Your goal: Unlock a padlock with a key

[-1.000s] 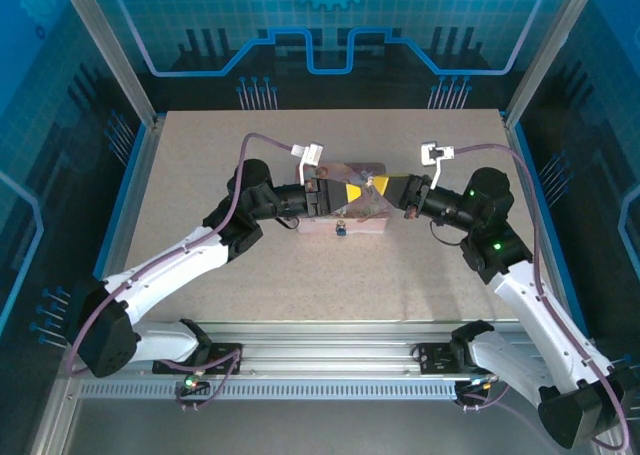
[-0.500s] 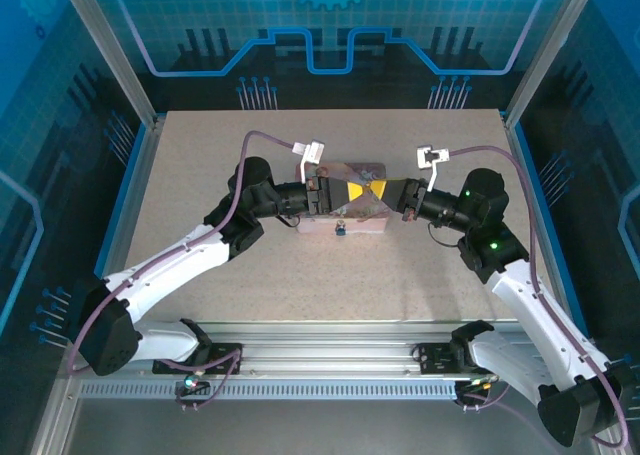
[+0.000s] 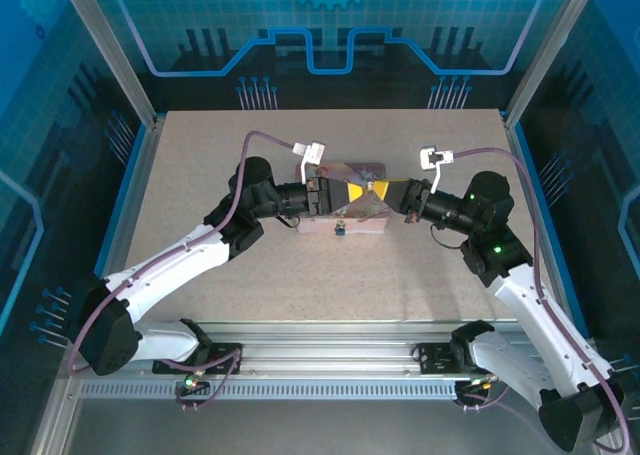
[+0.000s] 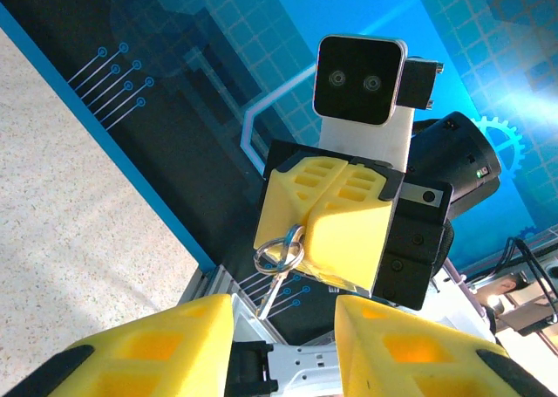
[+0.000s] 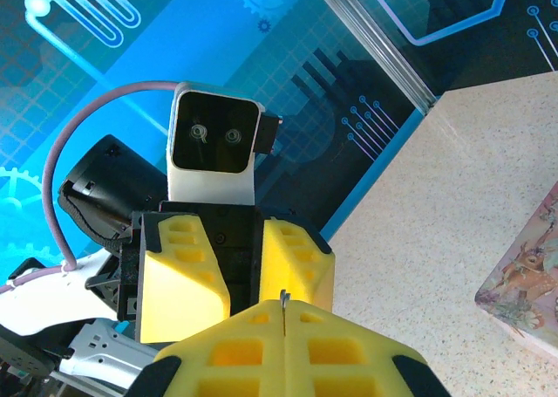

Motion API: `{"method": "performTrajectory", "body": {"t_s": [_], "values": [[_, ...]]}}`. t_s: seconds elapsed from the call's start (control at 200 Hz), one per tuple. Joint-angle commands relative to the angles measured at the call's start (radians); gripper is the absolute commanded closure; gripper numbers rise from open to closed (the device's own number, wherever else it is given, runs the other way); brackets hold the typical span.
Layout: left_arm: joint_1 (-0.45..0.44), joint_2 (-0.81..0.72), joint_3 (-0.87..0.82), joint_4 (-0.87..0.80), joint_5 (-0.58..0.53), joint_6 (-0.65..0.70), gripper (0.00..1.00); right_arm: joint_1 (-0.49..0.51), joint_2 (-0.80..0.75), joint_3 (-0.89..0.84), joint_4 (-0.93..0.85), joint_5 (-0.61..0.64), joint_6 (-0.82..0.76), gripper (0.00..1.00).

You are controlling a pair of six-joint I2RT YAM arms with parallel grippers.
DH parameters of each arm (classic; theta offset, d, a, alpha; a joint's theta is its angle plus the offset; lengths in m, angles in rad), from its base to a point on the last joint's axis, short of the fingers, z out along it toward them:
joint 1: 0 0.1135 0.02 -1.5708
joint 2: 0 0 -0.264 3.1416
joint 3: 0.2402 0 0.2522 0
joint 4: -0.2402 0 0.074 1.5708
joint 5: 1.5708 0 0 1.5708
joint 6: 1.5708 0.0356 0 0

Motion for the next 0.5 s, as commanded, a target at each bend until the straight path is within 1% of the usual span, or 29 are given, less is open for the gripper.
{"method": "performTrajectory", "body": {"t_s": [0.0,0.33,0.495], "values": [[-0.007,-0.005,0.028,0.010,0.007,0.014,0.63,0.004,-0.004,-0.005,0.027,-0.019,0.000,1.00],[-0.009,0.004,0.031,0.027,0.022,0.001,0.69,0.010,0.013,-0.015,0.038,-0.012,-0.001,1.00],[-0.011,0.008,0.031,0.029,0.025,-0.003,0.69,0.012,0.017,-0.017,0.046,-0.011,0.003,1.00]]}}
